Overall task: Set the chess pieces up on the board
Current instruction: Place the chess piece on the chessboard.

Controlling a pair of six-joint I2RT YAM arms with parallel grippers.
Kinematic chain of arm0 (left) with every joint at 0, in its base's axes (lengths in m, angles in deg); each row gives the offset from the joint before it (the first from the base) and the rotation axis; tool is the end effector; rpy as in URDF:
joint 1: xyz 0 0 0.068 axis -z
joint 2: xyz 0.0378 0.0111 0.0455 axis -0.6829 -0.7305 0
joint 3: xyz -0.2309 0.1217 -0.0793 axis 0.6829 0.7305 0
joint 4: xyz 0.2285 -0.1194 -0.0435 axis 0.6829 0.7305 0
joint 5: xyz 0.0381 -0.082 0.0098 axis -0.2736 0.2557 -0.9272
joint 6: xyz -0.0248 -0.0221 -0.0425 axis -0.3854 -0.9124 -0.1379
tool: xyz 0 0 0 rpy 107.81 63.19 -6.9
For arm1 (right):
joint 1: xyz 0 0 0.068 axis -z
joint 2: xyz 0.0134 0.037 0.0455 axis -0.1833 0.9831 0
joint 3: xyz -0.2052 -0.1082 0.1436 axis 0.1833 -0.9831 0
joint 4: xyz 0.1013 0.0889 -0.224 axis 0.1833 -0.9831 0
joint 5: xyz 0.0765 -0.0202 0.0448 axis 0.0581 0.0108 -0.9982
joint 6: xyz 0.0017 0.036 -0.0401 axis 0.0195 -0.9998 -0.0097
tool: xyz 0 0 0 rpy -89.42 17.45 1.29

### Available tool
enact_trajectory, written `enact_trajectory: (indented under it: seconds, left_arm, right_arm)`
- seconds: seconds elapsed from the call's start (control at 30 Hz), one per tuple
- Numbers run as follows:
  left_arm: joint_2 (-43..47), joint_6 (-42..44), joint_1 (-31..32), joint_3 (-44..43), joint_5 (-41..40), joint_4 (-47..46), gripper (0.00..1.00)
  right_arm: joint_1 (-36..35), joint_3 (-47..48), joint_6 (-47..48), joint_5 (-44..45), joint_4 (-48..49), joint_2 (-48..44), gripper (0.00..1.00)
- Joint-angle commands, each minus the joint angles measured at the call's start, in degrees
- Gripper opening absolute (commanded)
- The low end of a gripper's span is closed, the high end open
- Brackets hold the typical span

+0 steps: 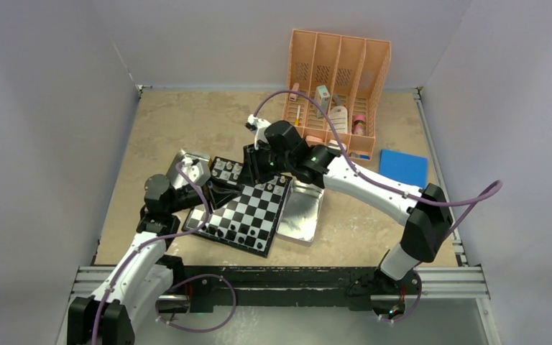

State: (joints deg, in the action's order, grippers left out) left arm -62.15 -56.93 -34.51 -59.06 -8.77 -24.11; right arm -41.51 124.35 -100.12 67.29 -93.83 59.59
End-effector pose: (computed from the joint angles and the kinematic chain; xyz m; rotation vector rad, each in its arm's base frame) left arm 0.1636 -0.0556 0.2406 0.8012 1.4853 -1.0719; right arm 0.2281 0.3060 0.3395 -0.5614 2.1312 1.1068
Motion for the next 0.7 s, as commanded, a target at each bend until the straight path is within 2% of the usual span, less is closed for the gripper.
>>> enact_trajectory:
  seconds: [0.0,0.67]
  left_arm:
    - [0.9,4.8,0.4,-1.8,0.0,-0.9,0.0]
    - [1.5,5.7,0.6,-1.7,-1.0,-0.3,0.0]
  right_arm:
    - [0.0,2.0,2.6,-3.2,0.3,-0.1,0.32]
    - [0.0,-1.9,2.3,-8.7,2.9,0.3,0.25]
